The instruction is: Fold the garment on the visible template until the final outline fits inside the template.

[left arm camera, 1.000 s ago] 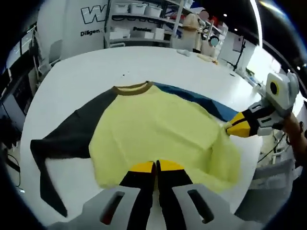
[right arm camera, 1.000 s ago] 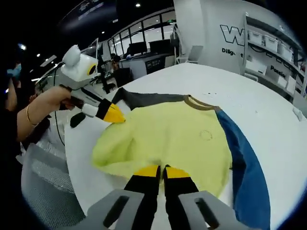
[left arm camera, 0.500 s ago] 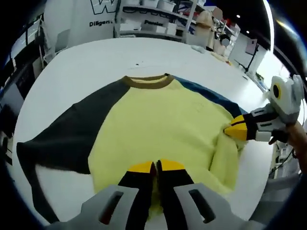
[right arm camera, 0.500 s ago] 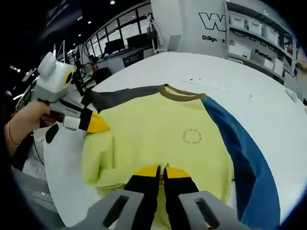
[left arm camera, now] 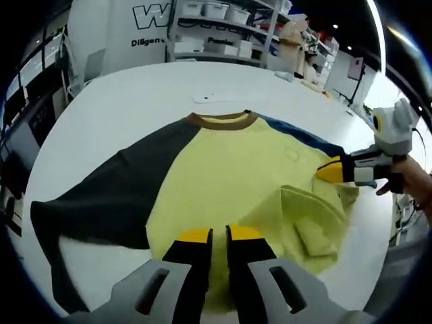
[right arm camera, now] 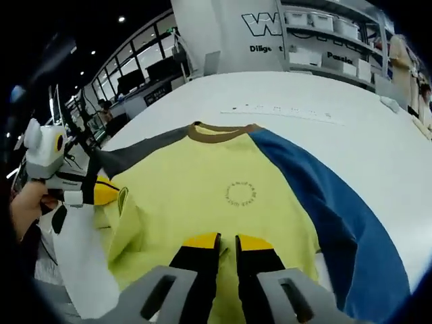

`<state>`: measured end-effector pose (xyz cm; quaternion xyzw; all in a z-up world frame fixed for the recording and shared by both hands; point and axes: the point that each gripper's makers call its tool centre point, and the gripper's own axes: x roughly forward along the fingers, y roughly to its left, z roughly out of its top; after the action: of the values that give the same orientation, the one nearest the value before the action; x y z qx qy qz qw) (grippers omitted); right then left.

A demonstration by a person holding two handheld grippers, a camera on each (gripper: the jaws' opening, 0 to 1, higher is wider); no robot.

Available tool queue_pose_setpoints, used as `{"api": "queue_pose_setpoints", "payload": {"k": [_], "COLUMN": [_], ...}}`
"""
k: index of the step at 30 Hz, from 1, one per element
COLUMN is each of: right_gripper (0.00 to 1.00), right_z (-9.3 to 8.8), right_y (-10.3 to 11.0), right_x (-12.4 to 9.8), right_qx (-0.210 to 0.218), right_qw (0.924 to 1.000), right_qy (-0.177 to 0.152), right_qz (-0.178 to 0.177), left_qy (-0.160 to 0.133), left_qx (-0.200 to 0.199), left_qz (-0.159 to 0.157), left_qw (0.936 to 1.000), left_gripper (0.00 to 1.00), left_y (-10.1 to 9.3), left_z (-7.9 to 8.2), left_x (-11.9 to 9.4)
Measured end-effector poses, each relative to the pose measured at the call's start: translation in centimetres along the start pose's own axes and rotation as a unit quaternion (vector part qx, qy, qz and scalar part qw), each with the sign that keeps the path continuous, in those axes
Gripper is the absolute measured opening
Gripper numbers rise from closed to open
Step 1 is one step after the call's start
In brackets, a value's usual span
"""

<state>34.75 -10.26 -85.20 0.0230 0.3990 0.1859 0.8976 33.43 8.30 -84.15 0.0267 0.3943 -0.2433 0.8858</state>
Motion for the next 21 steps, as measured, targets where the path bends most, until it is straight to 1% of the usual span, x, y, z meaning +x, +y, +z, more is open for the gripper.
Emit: {"api": "queue_pose_setpoints", "payload": {"k": [1, 2, 4, 5, 6, 7, 8, 9, 10, 11, 12, 13, 14, 16, 18, 19, 20, 21], "right_gripper": [0.06, 0.08, 0.10, 0.09, 0.10, 0.13, 0.18, 0.22, 0.26, 0.27, 0.27, 0.28, 0.29, 0.35, 0.39, 0.40, 0.40, 0.41], "right_z": [0.5, 0.8, 1.0, 1.4, 1.4, 1.4, 1.5, 1.5, 1.5, 1.4, 1.3, 1.2, 1.2, 1.1, 0.9, 0.7, 0.3, 0.0], "right_y": [0.0, 0.1, 0.3, 0.3, 0.6, 0.7, 0.9, 1.1, 1.4, 1.5, 1.7, 1.8, 1.9, 2.4, 2.9, 3.1, 3.4, 3.5], "right_x": [-0.3, -0.5, -1.1, -1.4, -1.9, -2.1, -2.3, -2.4, -2.6, -2.8, -3.1, -3.2, -3.4, -3.8, -4.0, -4.2, -4.2, -4.1], "right_qx": [0.007, 0.008, 0.001, -0.010, -0.021, -0.021, -0.022, -0.024, -0.029, -0.033, -0.049, -0.054, -0.058, -0.062, -0.068, -0.070, -0.079, -0.082], "right_qw": [0.9999, 0.9997, 0.9996, 0.9991, 0.9988, 0.9986, 0.9984, 0.9981, 0.9980, 0.9979, 0.9973, 0.9971, 0.9968, 0.9962, 0.9954, 0.9953, 0.9945, 0.9943], "right_qy": [-0.014, -0.022, -0.027, -0.039, -0.044, -0.045, -0.049, -0.050, -0.049, -0.047, -0.045, -0.044, -0.045, -0.046, -0.045, -0.043, -0.038, -0.033], "right_qz": [0.003, 0.006, 0.009, 0.010, 0.013, 0.015, 0.019, 0.025, 0.029, 0.029, 0.030, 0.030, 0.032, 0.041, 0.050, 0.051, 0.057, 0.059], "left_qy": [-0.011, -0.015, -0.025, -0.029, -0.030, -0.030, -0.032, -0.031, -0.029, -0.023, -0.022, -0.019, -0.019, -0.019, -0.023, -0.044, -0.053, -0.050], "left_qx": [0.010, 0.009, 0.027, 0.031, 0.030, 0.025, 0.020, 0.020, 0.025, 0.044, 0.054, 0.064, 0.070, 0.081, 0.089, 0.095, 0.096, 0.095], "left_qz": [-0.010, -0.013, -0.023, -0.027, -0.033, -0.041, -0.053, -0.060, -0.063, -0.067, -0.067, -0.067, -0.067, -0.062, -0.063, -0.071, -0.074, -0.074], "left_qw": [0.9998, 0.9998, 0.9991, 0.9987, 0.9986, 0.9984, 0.9979, 0.9975, 0.9973, 0.9965, 0.9960, 0.9955, 0.9951, 0.9946, 0.9938, 0.9920, 0.9912, 0.9915], "left_gripper": [0.09, 0.11, 0.15, 0.18, 0.22, 0.27, 0.35, 0.41, 0.44, 0.45, 0.45, 0.44, 0.44, 0.45, 0.45, 0.45, 0.45, 0.45], "left_y": [-0.5, -0.5, -1.3, -1.6, -1.9, -2.3, -2.8, -3.3, -3.6, -4.0, -4.2, -4.3, -3.9, -3.8, -3.8, -4.1, -4.3, -4.3], "left_z": [0.3, 0.5, 0.9, 1.1, 1.2, 1.2, 1.3, 1.2, 1.0, 0.7, 0.6, 0.3, 0.4, 0.2, 0.1, 0.4, 0.6, 0.4], "left_x": [-0.3, -0.4, -1.0, -1.2, -1.3, -1.4, -1.4, -1.5, -1.5, -1.5, -1.5, -1.4, -1.0, -1.0, -1.0, -1.1, -1.1, -1.2]}}
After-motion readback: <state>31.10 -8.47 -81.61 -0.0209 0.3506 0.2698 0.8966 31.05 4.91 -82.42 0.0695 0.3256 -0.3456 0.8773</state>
